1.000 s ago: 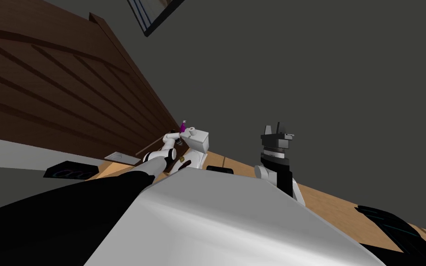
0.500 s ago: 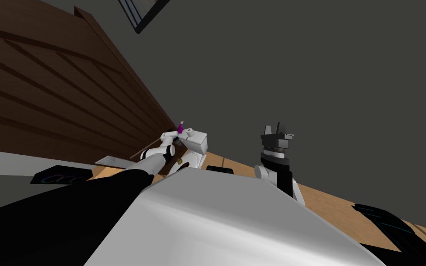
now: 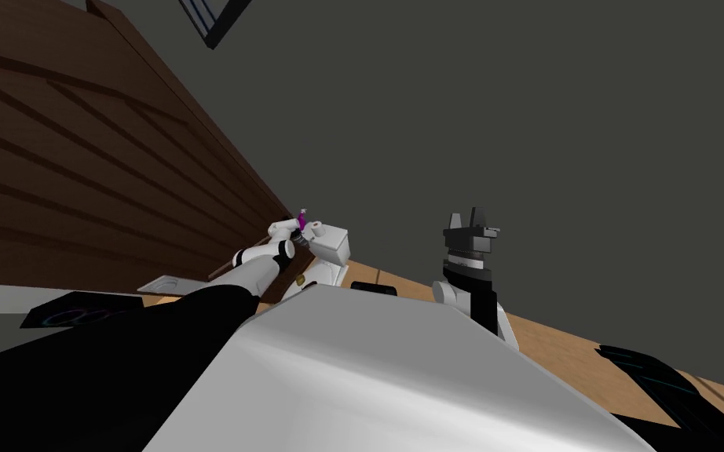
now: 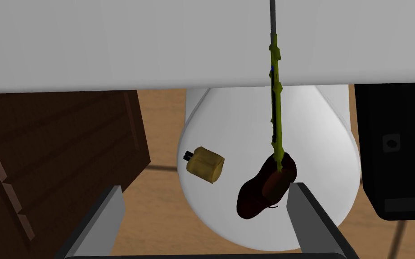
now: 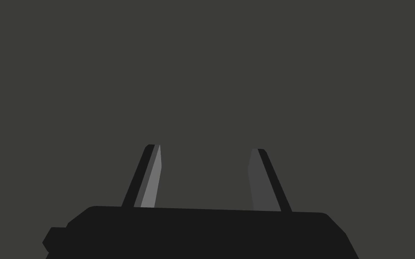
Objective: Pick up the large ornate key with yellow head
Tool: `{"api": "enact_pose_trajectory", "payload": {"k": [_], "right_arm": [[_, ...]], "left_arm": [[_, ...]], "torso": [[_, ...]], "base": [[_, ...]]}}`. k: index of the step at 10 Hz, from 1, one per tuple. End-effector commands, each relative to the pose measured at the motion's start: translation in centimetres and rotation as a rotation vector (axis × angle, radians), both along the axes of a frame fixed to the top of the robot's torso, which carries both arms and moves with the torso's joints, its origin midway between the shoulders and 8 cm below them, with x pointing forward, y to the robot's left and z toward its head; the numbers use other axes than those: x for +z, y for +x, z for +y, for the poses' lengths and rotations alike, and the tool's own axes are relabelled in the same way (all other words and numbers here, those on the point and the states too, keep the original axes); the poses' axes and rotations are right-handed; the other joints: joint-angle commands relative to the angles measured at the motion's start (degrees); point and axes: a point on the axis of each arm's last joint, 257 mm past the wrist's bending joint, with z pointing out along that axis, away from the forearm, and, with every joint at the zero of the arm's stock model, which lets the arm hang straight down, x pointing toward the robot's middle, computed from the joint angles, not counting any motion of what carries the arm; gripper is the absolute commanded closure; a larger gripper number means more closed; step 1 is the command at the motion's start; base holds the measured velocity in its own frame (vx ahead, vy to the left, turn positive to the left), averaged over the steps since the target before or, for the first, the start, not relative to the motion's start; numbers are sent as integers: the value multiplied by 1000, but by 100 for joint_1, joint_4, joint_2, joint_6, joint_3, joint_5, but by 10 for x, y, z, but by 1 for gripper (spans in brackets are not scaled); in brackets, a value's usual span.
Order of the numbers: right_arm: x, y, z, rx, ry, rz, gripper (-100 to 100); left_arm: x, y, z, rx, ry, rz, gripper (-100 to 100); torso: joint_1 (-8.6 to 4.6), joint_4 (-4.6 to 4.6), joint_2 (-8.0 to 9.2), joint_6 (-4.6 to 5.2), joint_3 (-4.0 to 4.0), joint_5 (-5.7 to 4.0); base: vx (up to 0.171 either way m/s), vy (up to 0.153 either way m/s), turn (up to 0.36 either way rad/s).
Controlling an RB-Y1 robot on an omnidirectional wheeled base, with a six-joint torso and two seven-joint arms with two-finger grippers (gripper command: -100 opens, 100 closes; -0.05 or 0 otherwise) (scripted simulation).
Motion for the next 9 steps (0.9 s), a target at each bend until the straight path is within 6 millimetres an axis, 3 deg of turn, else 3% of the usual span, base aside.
{"api": "enact_pose_trajectory", "payload": {"k": [1, 5, 9], "right_arm": [[0, 0, 0, 0, 0, 0, 0], [0, 0, 0, 0, 0, 0, 0], [0, 0, 0, 0, 0, 0, 0]], "left_arm": [[1, -2, -3, 20, -22, 6, -100], [16, -5, -17, 105, -120, 12, -100], [23, -4, -22, 131, -154, 10, -100]], "torso": [[0, 0, 0, 0, 0, 0], [-8, -7, -28, 0, -16, -1], [0, -2, -7, 0, -4, 0]], "base": [[52, -5, -34], [105, -26, -52], [47, -6, -24]]}}
